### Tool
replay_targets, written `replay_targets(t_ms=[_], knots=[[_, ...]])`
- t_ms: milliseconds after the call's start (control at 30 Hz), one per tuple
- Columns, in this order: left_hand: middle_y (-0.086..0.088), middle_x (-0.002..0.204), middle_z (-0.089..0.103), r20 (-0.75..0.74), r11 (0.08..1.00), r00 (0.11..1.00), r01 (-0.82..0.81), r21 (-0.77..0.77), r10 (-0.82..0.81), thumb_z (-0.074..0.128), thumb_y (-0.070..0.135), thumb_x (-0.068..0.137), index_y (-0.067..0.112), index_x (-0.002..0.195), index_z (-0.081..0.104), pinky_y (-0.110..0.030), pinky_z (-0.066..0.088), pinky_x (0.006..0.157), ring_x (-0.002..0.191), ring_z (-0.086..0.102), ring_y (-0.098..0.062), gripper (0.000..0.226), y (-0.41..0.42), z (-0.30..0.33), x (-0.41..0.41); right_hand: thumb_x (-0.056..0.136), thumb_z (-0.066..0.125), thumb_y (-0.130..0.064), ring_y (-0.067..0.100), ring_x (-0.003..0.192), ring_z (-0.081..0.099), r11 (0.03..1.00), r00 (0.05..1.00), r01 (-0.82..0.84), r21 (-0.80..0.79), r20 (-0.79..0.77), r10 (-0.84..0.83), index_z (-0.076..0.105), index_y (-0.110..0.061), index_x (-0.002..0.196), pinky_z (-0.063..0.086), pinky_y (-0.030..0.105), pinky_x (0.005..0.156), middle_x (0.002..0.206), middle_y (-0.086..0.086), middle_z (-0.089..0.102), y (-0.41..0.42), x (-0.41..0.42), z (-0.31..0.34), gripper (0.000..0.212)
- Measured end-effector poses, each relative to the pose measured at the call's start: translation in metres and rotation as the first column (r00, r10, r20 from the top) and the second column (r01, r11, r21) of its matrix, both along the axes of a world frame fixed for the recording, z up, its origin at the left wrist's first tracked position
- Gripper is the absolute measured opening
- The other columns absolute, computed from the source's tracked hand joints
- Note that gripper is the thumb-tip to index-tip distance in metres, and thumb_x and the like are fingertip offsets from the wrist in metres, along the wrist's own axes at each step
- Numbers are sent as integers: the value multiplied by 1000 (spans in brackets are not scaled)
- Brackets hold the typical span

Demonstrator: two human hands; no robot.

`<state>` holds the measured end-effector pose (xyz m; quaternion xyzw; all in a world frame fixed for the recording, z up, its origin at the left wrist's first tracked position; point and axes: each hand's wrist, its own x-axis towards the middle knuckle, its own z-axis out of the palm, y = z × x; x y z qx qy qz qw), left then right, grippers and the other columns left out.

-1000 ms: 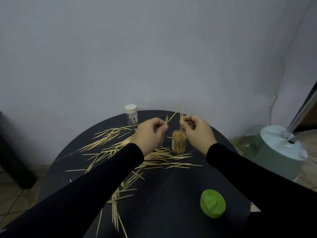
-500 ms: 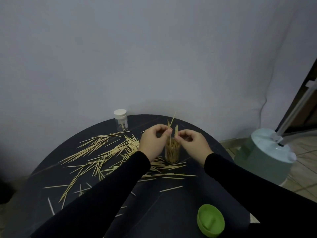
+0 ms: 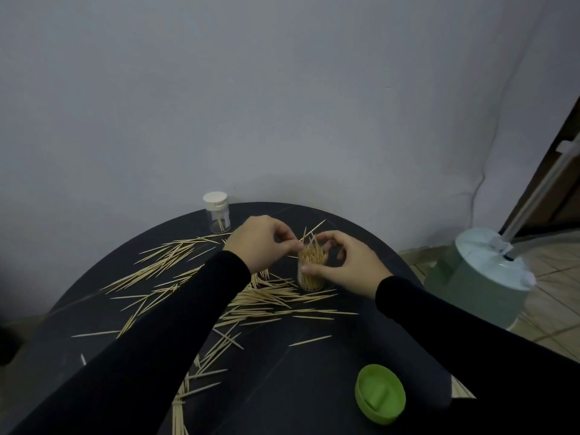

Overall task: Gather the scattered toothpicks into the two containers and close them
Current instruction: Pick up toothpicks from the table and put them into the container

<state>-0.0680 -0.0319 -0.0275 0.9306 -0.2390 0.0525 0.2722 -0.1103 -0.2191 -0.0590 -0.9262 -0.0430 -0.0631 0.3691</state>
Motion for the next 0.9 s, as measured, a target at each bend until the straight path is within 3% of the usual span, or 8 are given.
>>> replay_targets(t_ms=[133, 233, 333, 433, 600, 733, 900], knots=[[8, 95, 66, 50, 974, 999, 4, 228, -16, 54, 44, 92, 28, 97, 66, -27, 51, 79, 88, 59, -7, 21, 3, 12, -3, 69, 74, -57, 3, 96, 46, 998, 1000, 23, -55, -9, -23, 46, -34, 134, 41, 48, 101, 101, -22, 51, 0, 0, 0, 74], [7, 84, 63, 41, 949, 998, 25, 314, -39, 46, 41, 95, 30, 81, 58, -30, 51, 72, 78, 57, -9, 22, 3, 23, -8, 72, 73, -56, 4, 102, 45, 997, 999, 30, -75, -33, -33, 49, -30, 135, 40, 48, 103, 104, -21, 49, 1, 1, -1, 72], [7, 79, 58, 32, 938, 998, 32, 346, -46, 41, 41, 95, 28, 73, 53, -27, 42, 64, 72, 53, -8, 29, 1, 30, -12, 74, 72, -54, 5, 103, 48, 997, 1000, 21, -80, -16, -22, 55, -30, 130, 41, 48, 102, 104, -20, 50, 2, 1, -2, 63], [7, 94, 61, -23, 934, 999, 48, 354, -42, 40, 42, 96, 23, 99, 65, -29, 49, 76, 83, 56, -9, 32, -1, 33, -14, 76, 73, -50, 6, 106, 48, 994, 1000, 14, -109, 29, -11, 56, -32, 128, 39, 47, 103, 109, -19, 51, 4, -1, -2, 57], [5, 76, 55, 31, 946, 997, 56, 320, -69, 41, 38, 97, 27, 70, 50, -25, 41, 62, 68, 51, -8, 30, -5, 19, -11, 78, 71, -49, 1, 100, 44, 986, 998, 0, -168, 67, 12, 55, -33, 127, 33, 45, 106, 108, -20, 50, 5, -2, 0, 54], [7, 92, 52, 137, 974, 987, 54, 221, -86, 41, 44, 98, 25, 98, 55, -22, 43, 72, 82, 51, -9, 23, -9, 2, -7, 78, 69, -53, 2, 97, 44, 984, 998, 4, -178, 55, 6, 53, -33, 130, 36, 45, 104, 106, -19, 49, 5, -1, 0, 58], [5, 137, 48, 34, 982, 983, 181, 55, -183, 55, 52, 89, 25, 138, 43, -30, 39, 103, 125, 42, -9, 57, -5, -8, -5, 80, 69, -48, 4, 93, 44, 992, 998, 39, -118, 43, -34, 54, -29, 130, 40, 48, 101, 100, -18, 47, 2, 0, -2, 56]])
